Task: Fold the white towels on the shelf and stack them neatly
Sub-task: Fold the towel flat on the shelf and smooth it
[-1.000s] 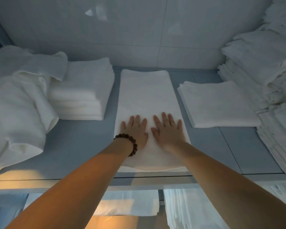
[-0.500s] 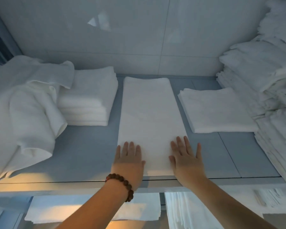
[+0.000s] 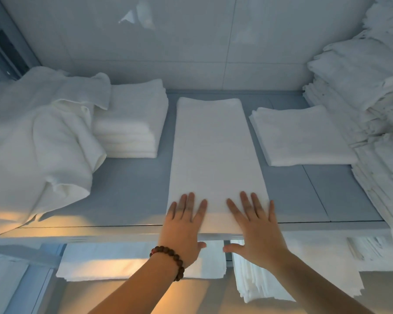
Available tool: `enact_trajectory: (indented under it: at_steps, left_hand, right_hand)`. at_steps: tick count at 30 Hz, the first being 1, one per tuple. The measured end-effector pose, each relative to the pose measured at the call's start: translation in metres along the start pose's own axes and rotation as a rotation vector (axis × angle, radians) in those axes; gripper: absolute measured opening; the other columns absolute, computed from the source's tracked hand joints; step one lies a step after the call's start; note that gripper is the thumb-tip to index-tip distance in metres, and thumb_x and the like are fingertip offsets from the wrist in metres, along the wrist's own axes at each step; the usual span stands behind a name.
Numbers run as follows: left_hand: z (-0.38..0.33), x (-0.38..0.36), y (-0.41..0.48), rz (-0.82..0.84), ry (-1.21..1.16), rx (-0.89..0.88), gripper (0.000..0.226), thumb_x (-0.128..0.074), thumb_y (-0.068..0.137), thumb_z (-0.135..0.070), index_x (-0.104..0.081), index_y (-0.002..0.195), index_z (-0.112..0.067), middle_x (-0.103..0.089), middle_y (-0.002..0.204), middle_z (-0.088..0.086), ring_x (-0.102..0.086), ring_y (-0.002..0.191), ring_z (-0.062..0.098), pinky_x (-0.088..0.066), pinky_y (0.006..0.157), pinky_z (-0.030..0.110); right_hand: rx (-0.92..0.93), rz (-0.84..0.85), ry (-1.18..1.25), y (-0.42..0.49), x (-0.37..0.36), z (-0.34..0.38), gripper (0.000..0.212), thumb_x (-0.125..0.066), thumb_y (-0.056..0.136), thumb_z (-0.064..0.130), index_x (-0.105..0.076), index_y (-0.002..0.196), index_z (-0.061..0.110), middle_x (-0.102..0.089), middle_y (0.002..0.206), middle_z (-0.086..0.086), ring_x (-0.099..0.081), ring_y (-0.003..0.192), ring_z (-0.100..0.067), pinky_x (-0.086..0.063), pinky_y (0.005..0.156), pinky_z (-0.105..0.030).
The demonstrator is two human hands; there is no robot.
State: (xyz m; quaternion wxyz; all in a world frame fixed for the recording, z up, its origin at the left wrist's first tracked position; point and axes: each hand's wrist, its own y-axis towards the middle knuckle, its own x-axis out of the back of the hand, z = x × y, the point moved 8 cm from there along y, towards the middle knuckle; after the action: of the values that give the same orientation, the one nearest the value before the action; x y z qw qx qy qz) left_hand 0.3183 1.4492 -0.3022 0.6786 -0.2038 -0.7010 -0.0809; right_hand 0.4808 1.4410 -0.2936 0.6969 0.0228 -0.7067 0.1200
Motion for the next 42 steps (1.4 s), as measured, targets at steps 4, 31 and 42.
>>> enact_trajectory:
  at_steps: [4, 31, 42]
  left_hand:
    - [-0.004, 0.004, -0.011, -0.032, 0.051, -0.004, 0.089, -0.041, 0.086, 0.003, 0.021, 0.144, -0.024, 0.013, 0.156, 0.014, 0.007, 0.144, 0.03, 0.005, 0.115, 0.04]
    - [-0.05, 0.07, -0.166, -0.227, -0.176, 0.059, 0.072, -0.04, 0.079, 0.013, -0.043, 0.137, -0.03, -0.046, 0.142, -0.008, -0.036, 0.135, 0.011, -0.01, 0.116, 0.031]
    - [-0.098, 0.15, -0.255, -0.741, -0.222, 0.092, 0.027, -0.075, 0.069, 0.002, -0.067, 0.09, -0.014, -0.07, 0.08, -0.001, -0.065, 0.07, 0.022, -0.053, 0.073, 0.036]
  right_hand:
    - [-0.018, -0.121, -0.053, -0.015, 0.01, 0.013, 0.096, -0.076, 0.067, 0.007, -0.027, 0.146, 0.028, -0.034, 0.15, -0.015, -0.032, 0.137, -0.04, -0.015, 0.111, -0.057]
    - [-0.009, -0.407, 0.028, -0.188, 0.07, -0.006, 0.06, -0.075, 0.039, -0.013, -0.07, 0.091, 0.016, -0.072, 0.084, 0.005, -0.07, 0.078, -0.011, -0.034, 0.106, -0.048]
    - [0.023, -0.801, 0.191, -0.274, 0.123, -0.024, 0.026, -0.045, 0.09, 0.023, -0.067, 0.09, 0.008, -0.067, 0.079, -0.001, -0.063, 0.069, -0.024, -0.049, 0.084, -0.046]
